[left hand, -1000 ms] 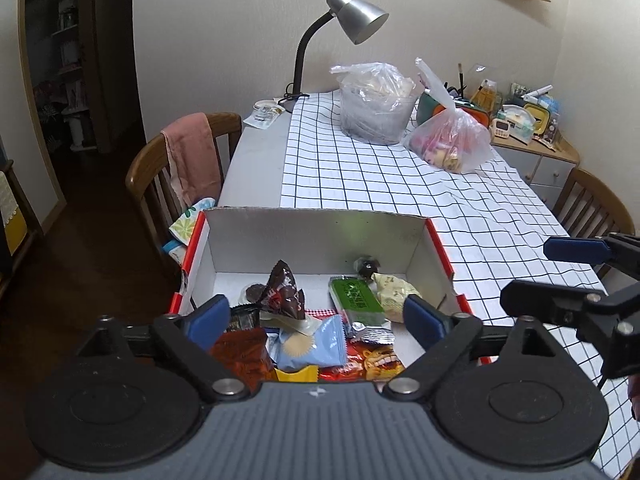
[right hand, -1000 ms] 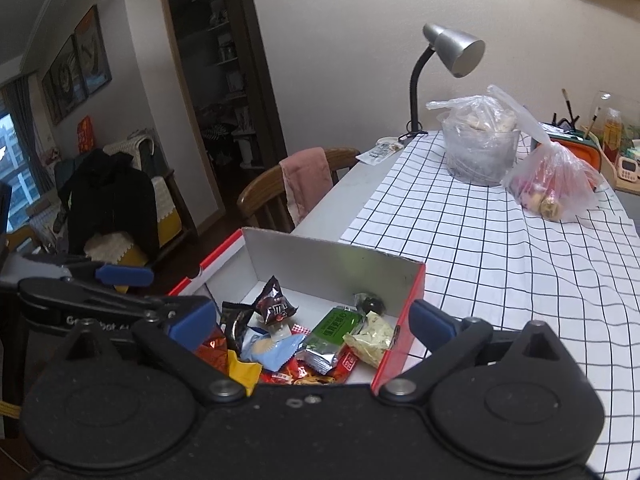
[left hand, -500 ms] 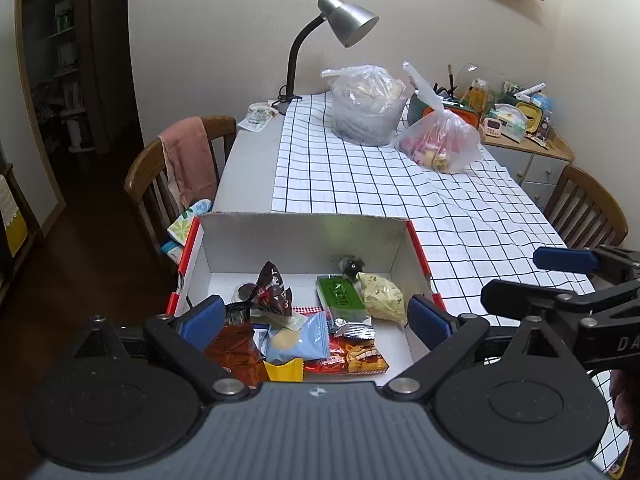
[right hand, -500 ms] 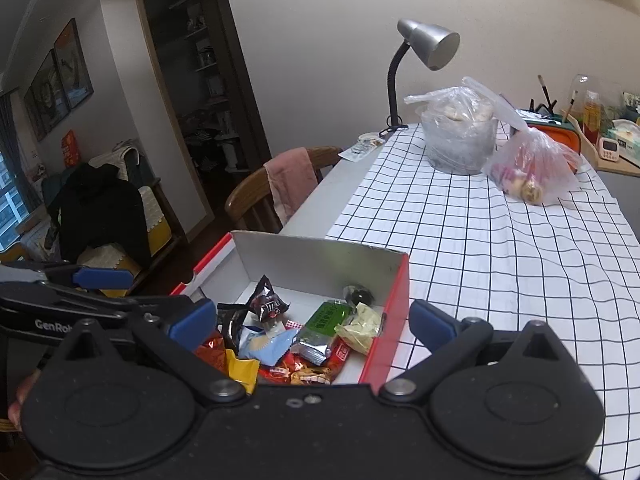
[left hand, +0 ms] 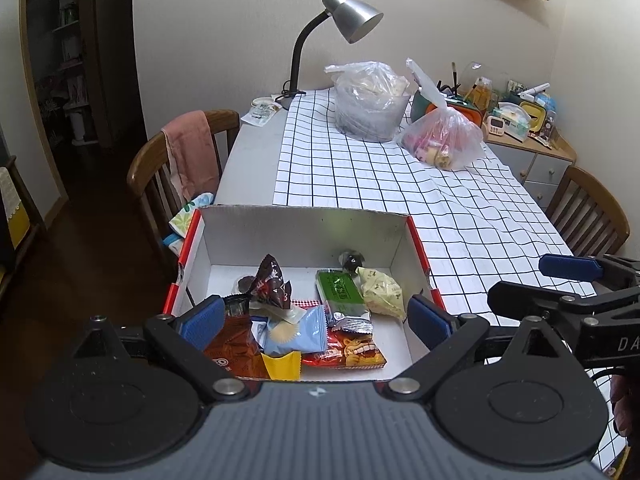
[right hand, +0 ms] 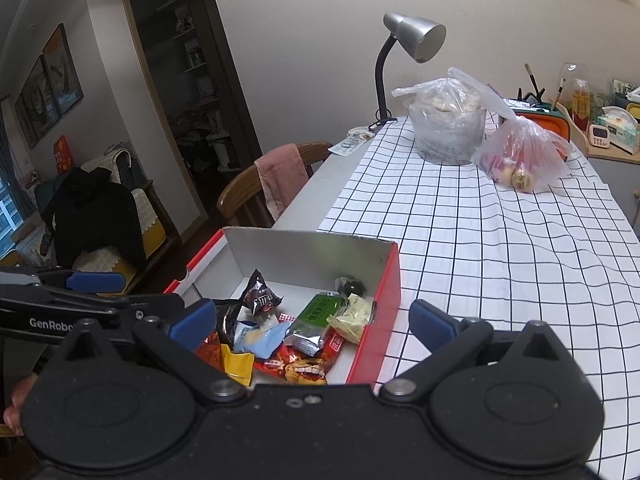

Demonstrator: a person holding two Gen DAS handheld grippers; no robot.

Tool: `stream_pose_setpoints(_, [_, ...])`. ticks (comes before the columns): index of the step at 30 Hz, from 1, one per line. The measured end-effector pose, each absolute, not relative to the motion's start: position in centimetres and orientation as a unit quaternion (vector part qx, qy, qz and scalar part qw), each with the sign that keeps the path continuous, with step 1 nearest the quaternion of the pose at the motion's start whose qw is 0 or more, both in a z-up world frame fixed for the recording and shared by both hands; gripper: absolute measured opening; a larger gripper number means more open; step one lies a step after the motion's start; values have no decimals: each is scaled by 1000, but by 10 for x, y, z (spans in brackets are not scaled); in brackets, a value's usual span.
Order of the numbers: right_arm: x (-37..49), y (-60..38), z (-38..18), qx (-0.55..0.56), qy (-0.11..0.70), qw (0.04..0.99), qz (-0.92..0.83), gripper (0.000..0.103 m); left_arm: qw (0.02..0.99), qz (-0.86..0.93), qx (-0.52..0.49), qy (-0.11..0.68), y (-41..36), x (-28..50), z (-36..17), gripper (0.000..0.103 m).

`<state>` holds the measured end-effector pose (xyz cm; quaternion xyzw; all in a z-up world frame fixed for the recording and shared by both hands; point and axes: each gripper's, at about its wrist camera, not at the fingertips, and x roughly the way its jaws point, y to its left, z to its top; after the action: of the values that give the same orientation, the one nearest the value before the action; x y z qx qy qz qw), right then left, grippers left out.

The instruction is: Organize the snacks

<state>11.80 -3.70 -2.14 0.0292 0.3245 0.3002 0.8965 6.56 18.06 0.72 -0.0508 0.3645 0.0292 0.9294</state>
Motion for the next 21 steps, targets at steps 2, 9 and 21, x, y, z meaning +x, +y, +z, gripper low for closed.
stream_pose_setpoints(2, [118, -37, -22, 30, 326, 896, 300, 103, 929, 29, -50, 365, 181, 66, 7, 98])
stream_pose_setpoints(9, [118, -37, -24, 32, 331, 894, 300, 103, 929, 30, -53, 366, 181, 64, 6, 98])
stream_pose_setpoints(21, [117, -39, -25, 35, 332, 895, 295, 103, 928, 31, -54, 366, 179, 62, 6, 98])
